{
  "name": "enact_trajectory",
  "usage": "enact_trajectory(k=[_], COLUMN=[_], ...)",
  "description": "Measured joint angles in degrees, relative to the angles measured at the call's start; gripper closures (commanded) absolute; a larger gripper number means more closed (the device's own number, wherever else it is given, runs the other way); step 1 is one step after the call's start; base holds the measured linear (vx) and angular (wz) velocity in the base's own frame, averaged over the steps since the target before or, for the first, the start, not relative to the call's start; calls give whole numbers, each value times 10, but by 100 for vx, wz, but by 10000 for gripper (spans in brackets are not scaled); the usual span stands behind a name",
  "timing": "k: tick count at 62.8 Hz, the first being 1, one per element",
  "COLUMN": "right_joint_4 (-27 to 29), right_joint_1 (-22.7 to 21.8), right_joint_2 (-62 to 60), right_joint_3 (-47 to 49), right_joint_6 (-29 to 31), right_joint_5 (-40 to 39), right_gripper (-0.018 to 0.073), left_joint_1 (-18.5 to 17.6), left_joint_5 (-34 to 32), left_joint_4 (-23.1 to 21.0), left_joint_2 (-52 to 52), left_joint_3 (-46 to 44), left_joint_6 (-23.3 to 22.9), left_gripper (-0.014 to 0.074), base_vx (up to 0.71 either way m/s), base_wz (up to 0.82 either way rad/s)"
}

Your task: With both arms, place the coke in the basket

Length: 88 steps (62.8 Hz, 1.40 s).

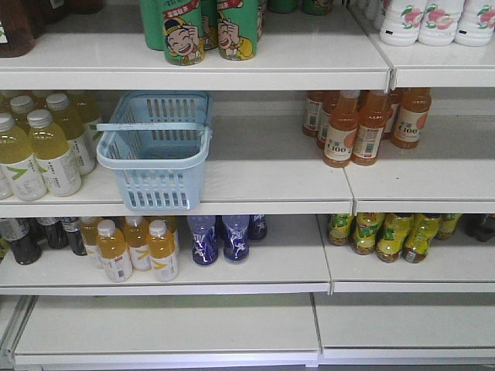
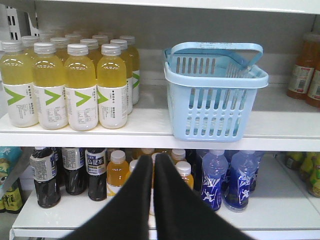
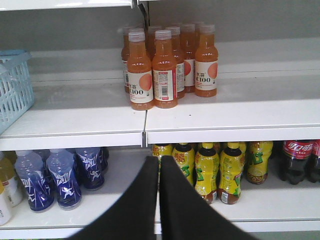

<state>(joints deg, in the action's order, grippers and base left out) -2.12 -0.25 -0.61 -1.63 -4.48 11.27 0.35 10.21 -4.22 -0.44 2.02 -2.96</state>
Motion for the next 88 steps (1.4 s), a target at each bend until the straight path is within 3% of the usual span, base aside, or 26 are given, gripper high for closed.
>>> enact_trajectory(k=[88], right_joint_4=[0], right_joint_1=[0], right_joint_2=[0], right_joint_3=[0], right_joint_6=[0], right_joint_5=[0], right_gripper=[565], left_joint_1=[0], left_joint_5=[0], left_joint_4=[0], left_joint_2=[0], left_joint_3=[0], left_joint_6=[0], left_gripper=[603], base_vx=[0], base_wz=[0])
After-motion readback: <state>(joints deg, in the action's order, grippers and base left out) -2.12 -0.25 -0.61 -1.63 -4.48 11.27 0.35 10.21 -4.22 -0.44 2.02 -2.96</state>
